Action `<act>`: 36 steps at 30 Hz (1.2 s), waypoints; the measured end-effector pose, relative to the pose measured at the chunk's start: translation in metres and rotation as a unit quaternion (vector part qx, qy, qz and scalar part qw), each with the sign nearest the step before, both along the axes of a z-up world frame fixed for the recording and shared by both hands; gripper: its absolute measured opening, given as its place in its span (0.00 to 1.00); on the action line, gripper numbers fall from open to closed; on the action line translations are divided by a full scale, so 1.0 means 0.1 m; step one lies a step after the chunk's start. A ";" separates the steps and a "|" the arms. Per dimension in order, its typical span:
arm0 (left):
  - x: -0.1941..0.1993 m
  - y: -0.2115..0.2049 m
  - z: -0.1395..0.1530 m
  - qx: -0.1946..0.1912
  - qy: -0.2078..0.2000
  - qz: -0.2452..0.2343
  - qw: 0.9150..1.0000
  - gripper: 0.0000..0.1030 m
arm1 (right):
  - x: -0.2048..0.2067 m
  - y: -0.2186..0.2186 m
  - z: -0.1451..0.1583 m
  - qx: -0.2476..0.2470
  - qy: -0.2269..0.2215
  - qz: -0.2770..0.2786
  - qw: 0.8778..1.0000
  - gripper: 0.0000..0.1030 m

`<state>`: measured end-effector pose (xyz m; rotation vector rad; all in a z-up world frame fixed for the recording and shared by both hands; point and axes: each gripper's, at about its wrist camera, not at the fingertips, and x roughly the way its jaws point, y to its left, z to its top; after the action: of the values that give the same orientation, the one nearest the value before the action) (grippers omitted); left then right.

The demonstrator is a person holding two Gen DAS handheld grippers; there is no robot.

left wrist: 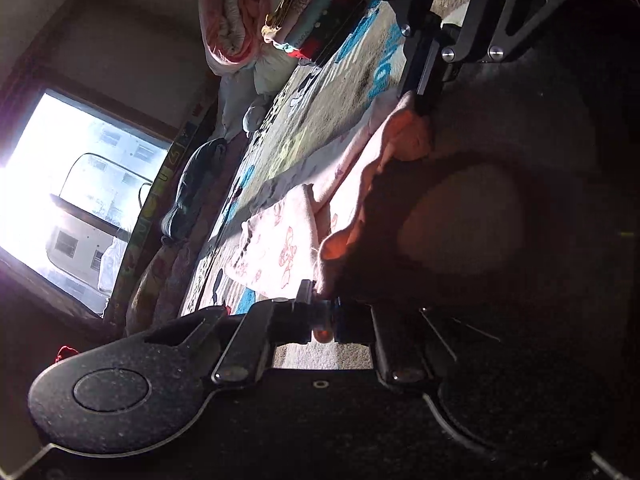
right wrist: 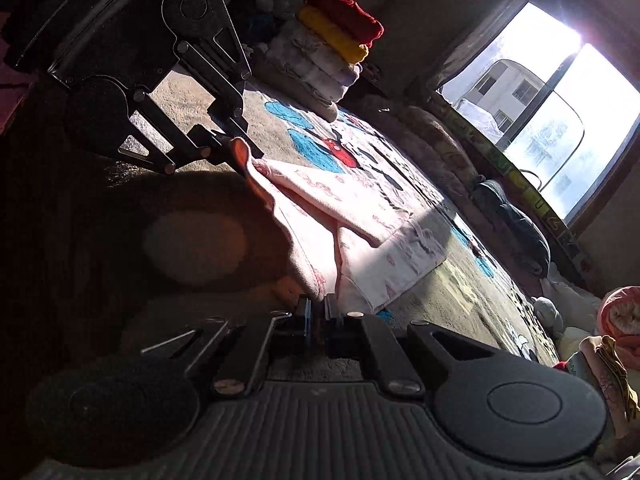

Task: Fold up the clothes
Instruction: 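Lift the held strip end with both grippers and fold it over the strip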

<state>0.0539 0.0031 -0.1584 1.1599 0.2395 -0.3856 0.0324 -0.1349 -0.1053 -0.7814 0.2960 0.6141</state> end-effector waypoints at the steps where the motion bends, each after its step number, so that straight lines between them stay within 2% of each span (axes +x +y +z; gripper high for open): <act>1: -0.05 0.00 -0.02 0.006 -0.002 -0.004 1.000 0.08 | -0.05 0.00 -0.02 -0.007 -0.006 0.000 1.000 0.07; 4: -0.12 0.00 -0.08 0.018 0.000 -0.007 1.000 0.09 | -0.13 0.01 -0.10 -0.033 -0.020 -0.004 0.999 0.07; 6: -0.14 0.01 -0.11 0.020 0.002 -0.005 1.000 0.14 | -0.16 0.01 -0.15 -0.048 -0.023 -0.005 0.999 0.16; 10: -0.17 0.08 -0.11 0.017 0.002 0.003 1.000 0.19 | -0.17 -0.01 -0.15 -0.059 -0.026 -0.010 0.998 0.26; 12: -0.17 0.10 -0.10 0.013 0.003 0.007 1.000 0.27 | -0.16 -0.03 -0.11 -0.058 -0.026 -0.014 0.998 0.34; 14: -0.15 0.11 -0.10 0.006 0.003 0.011 1.000 0.28 | -0.17 -0.05 -0.11 -0.062 -0.028 -0.015 0.998 0.44; 15: -0.14 0.11 -0.11 0.006 0.003 0.012 1.000 0.28 | -0.17 -0.06 -0.11 -0.064 -0.030 -0.015 0.997 0.46; 22: -0.06 0.06 -0.14 0.007 -0.001 0.006 1.000 0.28 | 0.03 0.01 -0.17 -0.094 -0.043 -0.003 0.995 0.47; 26: -0.02 0.06 -0.15 0.002 -0.001 0.005 1.000 0.28 | 0.07 -0.02 -0.27 -0.096 -0.074 0.012 0.993 0.50; 29: 0.00 0.07 -0.14 -0.004 -0.003 0.005 1.000 0.28 | 0.01 -0.06 -0.27 -0.099 -0.117 0.006 0.988 0.47; 31: 0.00 0.08 -0.12 -0.010 -0.007 0.007 1.000 0.30 | 0.02 -0.09 -0.22 -0.091 -0.127 0.003 0.988 0.45; 33: 0.01 0.10 -0.10 -0.014 -0.012 0.008 1.000 0.37 | 0.05 -0.13 -0.20 -0.089 -0.132 0.006 0.987 0.46; 36: 0.03 0.12 -0.10 -0.021 -0.012 0.001 1.000 0.38 | 0.08 -0.17 -0.23 -0.101 -0.136 0.039 0.985 0.46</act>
<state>0.0568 0.0150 -0.1682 1.1220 0.2105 -0.3722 0.0404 -0.1519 -0.1278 -1.0642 0.0777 0.5476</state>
